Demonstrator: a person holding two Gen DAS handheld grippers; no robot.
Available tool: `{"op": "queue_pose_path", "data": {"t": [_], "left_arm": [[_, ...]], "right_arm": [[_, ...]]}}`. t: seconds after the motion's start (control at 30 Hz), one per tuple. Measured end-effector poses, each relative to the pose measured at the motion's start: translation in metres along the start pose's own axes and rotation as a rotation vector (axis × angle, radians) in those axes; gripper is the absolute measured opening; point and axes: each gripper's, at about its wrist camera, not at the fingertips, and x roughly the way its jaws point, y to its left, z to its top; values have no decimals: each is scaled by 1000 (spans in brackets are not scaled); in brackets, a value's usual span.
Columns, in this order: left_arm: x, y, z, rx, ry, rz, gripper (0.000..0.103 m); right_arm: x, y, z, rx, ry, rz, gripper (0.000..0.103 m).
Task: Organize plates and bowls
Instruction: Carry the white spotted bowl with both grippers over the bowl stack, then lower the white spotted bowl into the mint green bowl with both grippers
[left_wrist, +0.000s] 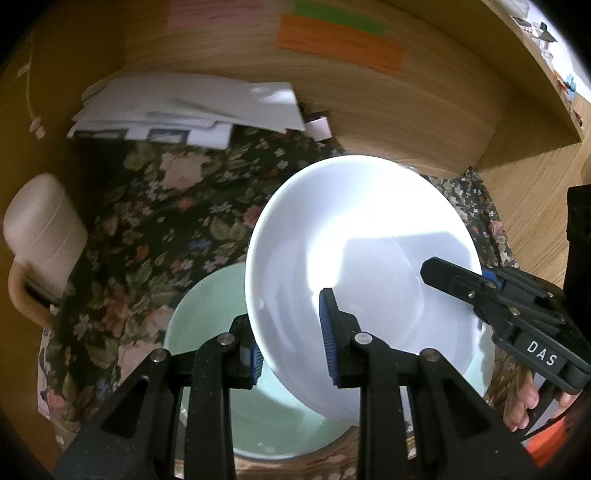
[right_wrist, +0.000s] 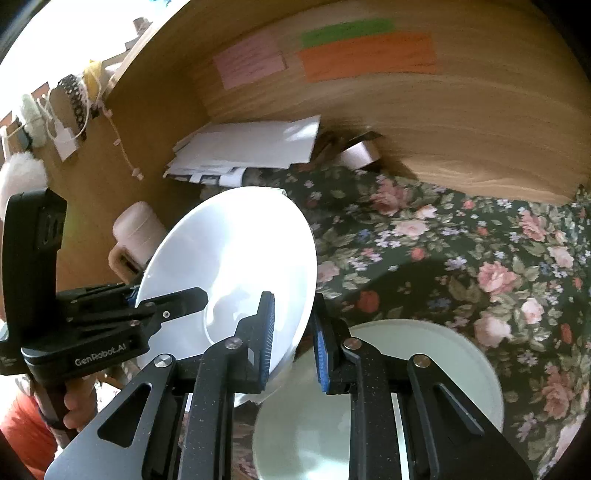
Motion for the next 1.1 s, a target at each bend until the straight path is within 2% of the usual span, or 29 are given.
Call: {"op": "queue_pose_path", "data": {"t": [0.3,0.6,0.87,1.1], "left_arm": [[-5,27,-22,-47,16,17,27],[1,43,-30,-75,39,17,27],[4,47,-34,-59,53,17,23],[4,38,-39,-3,34,74,22]], "right_arm": [[21,15,-8,-15,45,38,18],[39,22,-16,-24,89,51,18],[42,25,-18,-44,115,41,18],[40,27,-18,-75,108,20,18]]}}
